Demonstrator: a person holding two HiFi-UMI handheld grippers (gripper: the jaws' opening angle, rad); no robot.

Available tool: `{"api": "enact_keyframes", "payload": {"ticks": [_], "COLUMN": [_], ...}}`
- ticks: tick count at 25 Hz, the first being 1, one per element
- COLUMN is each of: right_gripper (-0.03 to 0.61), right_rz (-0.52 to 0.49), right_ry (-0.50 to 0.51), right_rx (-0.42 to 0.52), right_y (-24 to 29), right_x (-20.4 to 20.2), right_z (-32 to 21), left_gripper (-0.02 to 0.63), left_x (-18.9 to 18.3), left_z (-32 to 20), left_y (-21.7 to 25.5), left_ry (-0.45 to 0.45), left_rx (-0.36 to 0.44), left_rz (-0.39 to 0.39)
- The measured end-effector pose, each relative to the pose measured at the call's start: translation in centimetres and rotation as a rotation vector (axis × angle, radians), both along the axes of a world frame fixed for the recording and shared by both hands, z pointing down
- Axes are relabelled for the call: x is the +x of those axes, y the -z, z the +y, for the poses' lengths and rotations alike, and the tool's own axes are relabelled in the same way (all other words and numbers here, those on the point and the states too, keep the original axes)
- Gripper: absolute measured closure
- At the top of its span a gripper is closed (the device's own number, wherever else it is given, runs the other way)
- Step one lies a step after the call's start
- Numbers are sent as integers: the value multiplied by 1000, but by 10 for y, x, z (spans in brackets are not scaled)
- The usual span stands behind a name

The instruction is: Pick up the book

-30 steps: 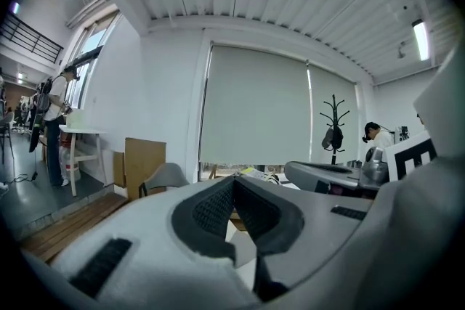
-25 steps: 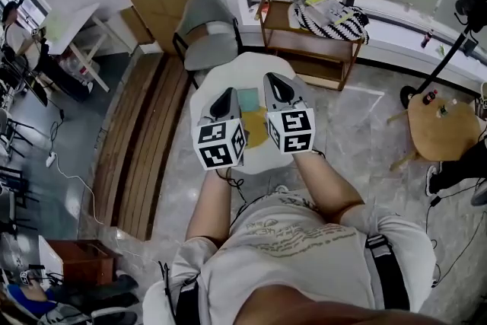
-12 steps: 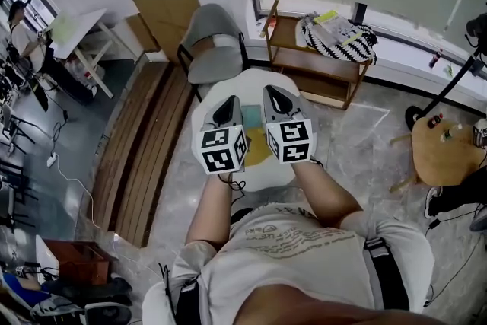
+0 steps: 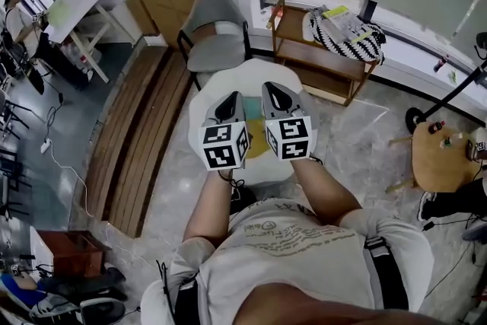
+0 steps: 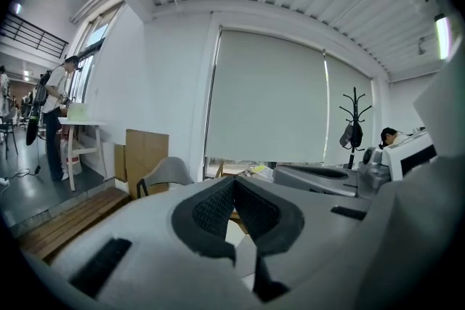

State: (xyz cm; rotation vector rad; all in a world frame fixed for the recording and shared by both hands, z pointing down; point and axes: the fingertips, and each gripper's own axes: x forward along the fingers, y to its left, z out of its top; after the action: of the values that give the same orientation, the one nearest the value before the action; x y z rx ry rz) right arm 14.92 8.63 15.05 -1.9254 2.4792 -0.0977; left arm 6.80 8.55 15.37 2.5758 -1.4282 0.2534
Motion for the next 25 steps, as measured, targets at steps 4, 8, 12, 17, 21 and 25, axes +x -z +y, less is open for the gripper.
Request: {"api": "enact_keyframes", "payload": {"ticks": [4, 8, 12, 17, 21, 25], "right_gripper": [549, 551, 549, 549, 549, 549], "right_rz": [0, -7, 8, 29, 42, 60], "right_ry": [-33, -48, -25, -16, -32, -60], "right_rx": [-5, -22, -30, -36, -41, -51], "right_y": [-1, -4, -9, -12, -12, -16], "right_x": [9, 9, -12, -37, -54, -69], "right_z": [-21, -45, -71, -109, -135, -161], "left_gripper": [594, 594, 594, 594, 594, 594], "left_x": [5, 0, -19, -42, -59, -74], "left_z": [-24, -46, -73, -109, -138, -165], "left_y": [-2, -3, -10, -13, -17, -19], "left_ry": [-26, -33, -24, -22, -42, -75], "left_rx": [-1, -10, -30, -39, -54, -59], "left_rz": [-3, 0, 8, 21, 40, 55]}}
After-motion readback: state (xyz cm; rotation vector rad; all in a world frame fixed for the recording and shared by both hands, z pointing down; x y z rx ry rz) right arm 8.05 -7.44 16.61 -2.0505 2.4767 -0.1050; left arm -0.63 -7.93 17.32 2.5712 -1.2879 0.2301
